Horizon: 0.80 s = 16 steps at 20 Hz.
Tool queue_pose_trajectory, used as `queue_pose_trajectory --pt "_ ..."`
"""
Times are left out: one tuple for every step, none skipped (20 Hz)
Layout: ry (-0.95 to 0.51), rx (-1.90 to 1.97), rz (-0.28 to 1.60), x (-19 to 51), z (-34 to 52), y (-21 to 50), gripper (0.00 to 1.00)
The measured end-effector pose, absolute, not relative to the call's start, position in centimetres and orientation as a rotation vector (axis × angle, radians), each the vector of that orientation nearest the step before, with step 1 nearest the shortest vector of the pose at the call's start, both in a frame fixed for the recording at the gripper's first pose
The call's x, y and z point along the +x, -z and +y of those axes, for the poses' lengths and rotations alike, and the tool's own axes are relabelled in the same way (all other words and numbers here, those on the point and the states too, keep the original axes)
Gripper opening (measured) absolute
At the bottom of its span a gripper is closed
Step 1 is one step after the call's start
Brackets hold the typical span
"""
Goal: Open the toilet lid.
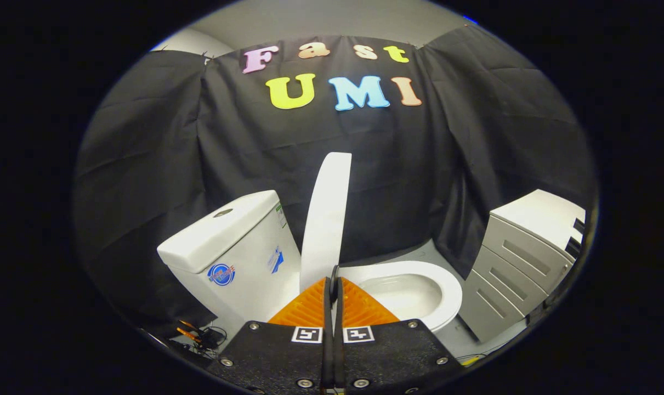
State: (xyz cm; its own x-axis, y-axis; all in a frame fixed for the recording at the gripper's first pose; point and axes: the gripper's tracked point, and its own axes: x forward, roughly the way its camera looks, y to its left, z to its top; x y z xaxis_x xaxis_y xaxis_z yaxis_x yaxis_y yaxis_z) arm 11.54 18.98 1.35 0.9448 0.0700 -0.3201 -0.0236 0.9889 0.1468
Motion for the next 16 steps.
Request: queue_pose_trajectory --pt "-0.047 0.121 0.330 11.4 19.3 -1.5 0.00" --pt "-0.051 0.102 0.326 11.4 19.9 -1.6 0.00" --pt "-0.061 0.087 0.323 11.4 20.6 -1.8 0.00" --pt "-0.073 0.065 0.317 11.5 21.4 -2.0 0.00" --pt "-0.083 0.037 0.313 11.6 22.0 -2.1 0.00" --pt "-0.092 0.010 0.309 11.5 22.4 -2.2 0.00" --pt "-0.097 -0.008 0.304 11.4 22.9 -2.4 0.00" --pt "-0.104 -0.018 0.298 11.6 23.4 -2.3 0.00" --pt "-0.115 -0.028 0.292 11.6 24.1 -2.4 0.00" --pt "-0.127 -0.043 0.287 11.5 24.8 -2.5 0.00" --pt "-0.140 -0.057 0.285 11.6 25.4 -2.7 0.00" --pt "-0.150 -0.070 0.283 11.6 25.9 -2.6 0.00" --pt "-0.159 -0.083 0.281 11.7 26.4 -2.7 0.00" --pt "-0.169 -0.091 0.278 11.6 27.0 -2.7 0.00" --pt "-0.176 -0.095 0.276 11.6 27.5 -2.7 0.00" --pt "-0.186 -0.095 0.275 11.6 28.0 -2.5 0.00"
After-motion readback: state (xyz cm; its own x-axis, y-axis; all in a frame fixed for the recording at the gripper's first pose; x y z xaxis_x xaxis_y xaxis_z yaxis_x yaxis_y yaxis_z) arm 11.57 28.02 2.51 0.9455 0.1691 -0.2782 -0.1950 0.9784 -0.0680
